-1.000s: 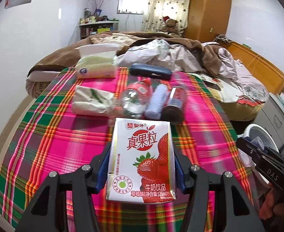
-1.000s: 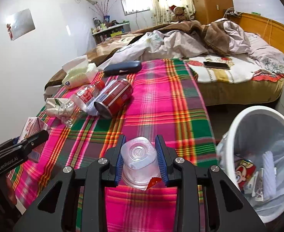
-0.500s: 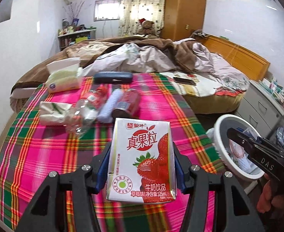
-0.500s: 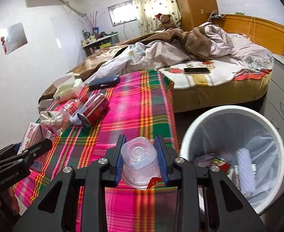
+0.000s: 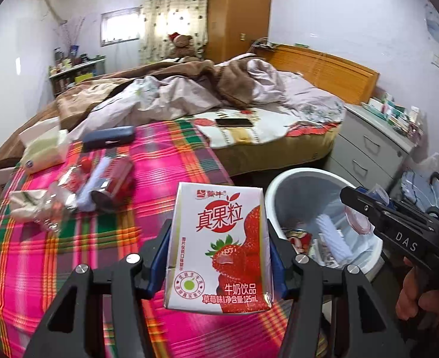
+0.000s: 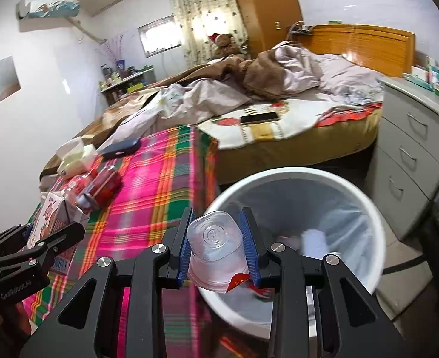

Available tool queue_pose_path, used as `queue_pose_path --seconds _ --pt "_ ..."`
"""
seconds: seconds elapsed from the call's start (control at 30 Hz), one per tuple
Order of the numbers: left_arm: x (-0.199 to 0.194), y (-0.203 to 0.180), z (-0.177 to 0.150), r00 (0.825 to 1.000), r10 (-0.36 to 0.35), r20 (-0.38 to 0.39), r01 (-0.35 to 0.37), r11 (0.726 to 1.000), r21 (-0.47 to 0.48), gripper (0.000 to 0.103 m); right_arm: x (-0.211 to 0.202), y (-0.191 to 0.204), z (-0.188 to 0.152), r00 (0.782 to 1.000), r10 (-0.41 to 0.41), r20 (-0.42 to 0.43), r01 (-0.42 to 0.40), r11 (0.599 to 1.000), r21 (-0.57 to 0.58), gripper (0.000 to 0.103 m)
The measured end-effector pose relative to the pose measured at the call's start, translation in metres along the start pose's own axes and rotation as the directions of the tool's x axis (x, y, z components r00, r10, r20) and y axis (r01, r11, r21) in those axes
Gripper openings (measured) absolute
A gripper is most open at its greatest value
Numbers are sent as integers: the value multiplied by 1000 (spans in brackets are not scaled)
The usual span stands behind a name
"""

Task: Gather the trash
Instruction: 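Carry the carton and clear cup over the white bin, then open both tools to drop the carton and cup into the bin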

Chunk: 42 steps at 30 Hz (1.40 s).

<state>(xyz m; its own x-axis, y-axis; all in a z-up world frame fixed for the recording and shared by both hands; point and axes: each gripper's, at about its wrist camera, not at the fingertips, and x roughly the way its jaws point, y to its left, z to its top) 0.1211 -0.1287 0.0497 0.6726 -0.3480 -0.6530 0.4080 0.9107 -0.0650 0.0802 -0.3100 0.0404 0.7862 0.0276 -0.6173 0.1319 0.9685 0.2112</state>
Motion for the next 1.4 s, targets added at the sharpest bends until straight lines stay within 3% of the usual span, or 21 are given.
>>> queue_pose_path --seconds 0.4,0.67,1.27,1.33,1.4 --pt "25 -60 10 994 -107 -34 109 990 85 58 -5 -45 4 998 -65 3 65 997 42 32" --pt "46 -91 9 985 -154 -78 163 980 115 58 6 -71 -1 995 -89 -51 92 994 62 32" --pt "90 -109 4 965 -199 -169 218 971 100 60 35 -102 -6 985 -94 -144 108 990 88 33" --pt "93 -109 4 964 -197 -178 217 971 98 64 36 -103 -6 985 -88 -151 103 990 92 35" --pt "92 -108 4 964 -198 -174 217 972 94 65 37 -103 -6 985 -89 -151 103 991 90 59"
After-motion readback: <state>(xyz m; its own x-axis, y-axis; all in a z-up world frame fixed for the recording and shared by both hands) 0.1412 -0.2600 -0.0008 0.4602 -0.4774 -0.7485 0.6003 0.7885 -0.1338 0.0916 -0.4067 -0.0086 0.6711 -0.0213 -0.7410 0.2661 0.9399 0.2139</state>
